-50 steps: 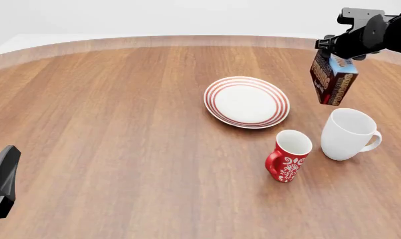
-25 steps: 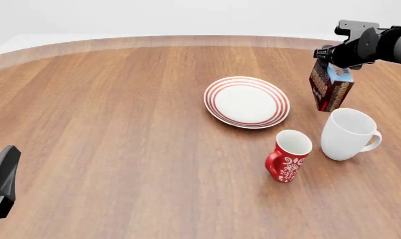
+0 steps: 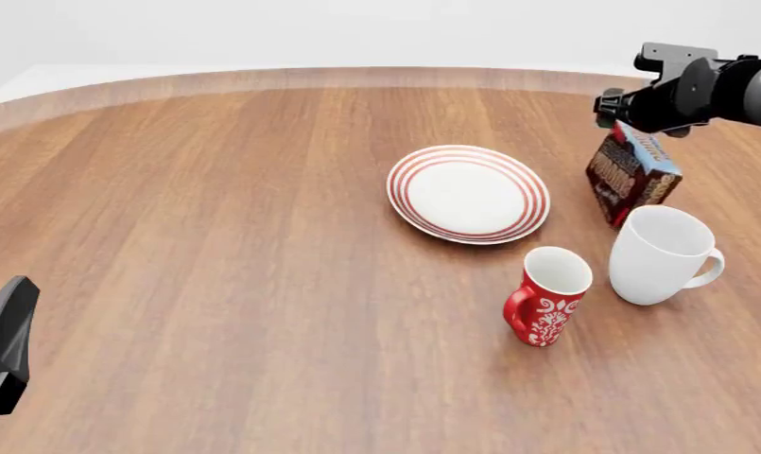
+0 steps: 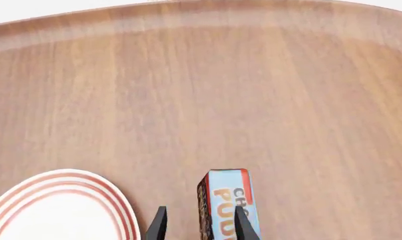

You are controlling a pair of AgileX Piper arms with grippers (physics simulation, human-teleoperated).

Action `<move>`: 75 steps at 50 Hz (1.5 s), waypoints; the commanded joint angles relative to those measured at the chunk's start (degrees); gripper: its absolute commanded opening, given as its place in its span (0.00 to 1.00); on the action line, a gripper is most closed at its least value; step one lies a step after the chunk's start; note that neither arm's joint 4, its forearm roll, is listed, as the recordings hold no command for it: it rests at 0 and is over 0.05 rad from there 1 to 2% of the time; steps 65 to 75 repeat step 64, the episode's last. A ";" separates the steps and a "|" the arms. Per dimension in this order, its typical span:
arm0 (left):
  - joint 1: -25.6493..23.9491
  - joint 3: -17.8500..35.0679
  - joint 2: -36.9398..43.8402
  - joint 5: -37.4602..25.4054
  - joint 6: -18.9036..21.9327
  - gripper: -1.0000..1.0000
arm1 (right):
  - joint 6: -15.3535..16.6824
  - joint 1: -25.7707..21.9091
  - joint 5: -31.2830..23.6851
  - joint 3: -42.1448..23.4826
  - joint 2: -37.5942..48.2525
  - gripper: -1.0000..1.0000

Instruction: Put the chocolate pudding to the right of the plate.

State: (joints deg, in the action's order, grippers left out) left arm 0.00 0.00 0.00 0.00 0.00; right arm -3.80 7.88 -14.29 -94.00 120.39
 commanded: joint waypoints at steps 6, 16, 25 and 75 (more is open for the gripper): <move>0.00 0.00 0.00 0.00 0.00 1.00 | -0.68 -0.16 -0.61 -0.49 -0.86 1.00; 0.00 0.00 0.00 0.00 0.00 1.00 | -1.23 -3.06 -4.28 -2.29 -7.20 1.00; 0.00 0.00 0.00 0.00 0.00 1.00 | -1.40 -6.13 -8.19 -4.55 -13.98 1.00; 0.00 0.00 0.00 0.00 0.00 1.00 | 1.06 -16.83 -21.70 -10.01 -38.11 1.00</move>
